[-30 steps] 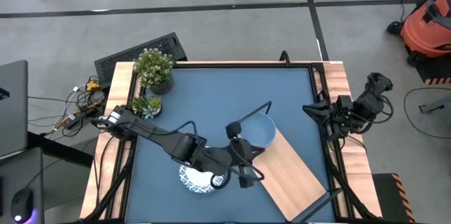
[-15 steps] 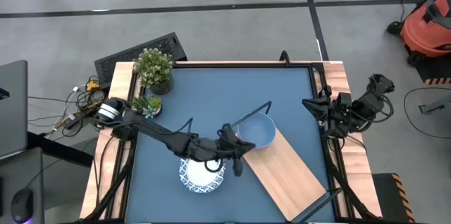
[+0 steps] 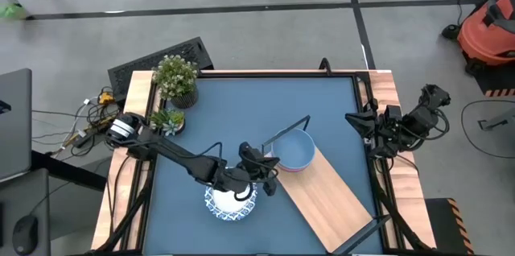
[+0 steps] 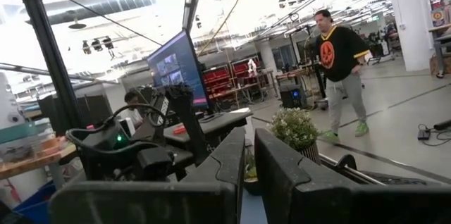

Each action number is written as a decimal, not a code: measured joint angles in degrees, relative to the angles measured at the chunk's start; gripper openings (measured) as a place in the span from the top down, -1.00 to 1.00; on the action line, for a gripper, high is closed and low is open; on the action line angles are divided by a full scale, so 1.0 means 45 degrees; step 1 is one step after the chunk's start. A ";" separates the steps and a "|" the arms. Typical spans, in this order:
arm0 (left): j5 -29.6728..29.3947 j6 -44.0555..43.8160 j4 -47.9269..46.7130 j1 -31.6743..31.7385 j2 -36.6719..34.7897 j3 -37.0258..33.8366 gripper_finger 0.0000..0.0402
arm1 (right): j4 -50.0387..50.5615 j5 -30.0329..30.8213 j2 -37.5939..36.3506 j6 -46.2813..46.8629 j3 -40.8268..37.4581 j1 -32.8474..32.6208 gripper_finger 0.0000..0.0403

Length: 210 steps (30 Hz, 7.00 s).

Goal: Place and stack bowls onto a shelf
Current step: Stack the blue bowl on top of the pink bowl on the shelf, then put the white bowl on the shelf

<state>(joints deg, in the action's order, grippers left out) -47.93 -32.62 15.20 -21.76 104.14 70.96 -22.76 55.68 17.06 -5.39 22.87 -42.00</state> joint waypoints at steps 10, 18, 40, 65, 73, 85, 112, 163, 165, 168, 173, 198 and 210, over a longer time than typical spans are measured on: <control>-0.0413 -0.0341 -0.0323 0.0061 0.0238 -0.0005 1.00 | -0.0003 -0.0009 0.0005 0.0000 0.0000 0.0005 0.69; -0.0426 -0.0556 -0.0543 0.0131 0.0219 0.0005 1.00 | -0.0018 -0.0015 0.0005 -0.0001 0.0000 0.0010 0.69; 0.5413 0.0222 -0.2025 -0.0676 -0.0805 0.1057 0.94 | 0.0319 -0.0028 0.0005 0.0216 0.0000 0.0006 0.69; 0.5002 -1.2785 -1.4922 -0.3257 -0.0942 0.2215 0.09 | 0.2395 -0.0058 0.0004 0.2239 0.0000 0.0000 0.69; 0.4903 -1.6542 -1.6652 -0.4350 -0.0961 0.2220 0.09 | 0.2405 -0.0058 0.0004 0.2239 0.0000 0.0000 0.69; 0.6256 -1.9726 -1.6426 -0.4676 -0.0961 0.2220 0.09 | 0.3945 -0.0049 0.0000 0.2224 0.0000 0.0000 0.69; 0.6645 -1.9947 -1.7170 -0.3458 -0.0830 0.1015 0.09 | 0.6724 -0.0024 0.0005 0.4658 0.0000 0.1383 0.69; 0.7594 -1.7672 -1.6973 -0.3079 -0.0403 0.1064 0.29 | 0.6863 -0.0058 0.0000 0.4653 0.0000 0.2370 0.69; 0.7600 -1.7665 -1.6904 -0.3079 -0.0403 0.1064 0.29 | 0.6867 -0.0058 0.0000 0.4649 0.0000 0.2370 0.69; 0.7662 -1.7669 -1.6869 -0.3079 -0.0403 0.1064 0.32 | 0.6868 -0.0068 0.0000 0.4648 -0.0005 0.2370 0.69; 0.7642 -1.7587 -1.6827 -0.3079 -0.0403 0.1064 0.53 | 0.6868 -0.0063 0.0000 0.4646 0.0000 0.2370 0.69; 0.7193 -1.7064 -1.6920 -0.3070 -0.0741 0.2078 1.00 | 0.6868 -0.0044 0.0001 0.4643 0.0000 0.2367 0.69; 0.6666 -1.7026 -1.7568 -0.3026 -0.0748 0.3077 1.00 | 0.6868 -0.0039 0.0004 0.4648 0.0000 0.2370 0.69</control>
<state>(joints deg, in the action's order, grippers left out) -17.93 -109.24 -63.85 -35.38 100.77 84.81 8.14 55.51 17.08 15.53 22.87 -31.33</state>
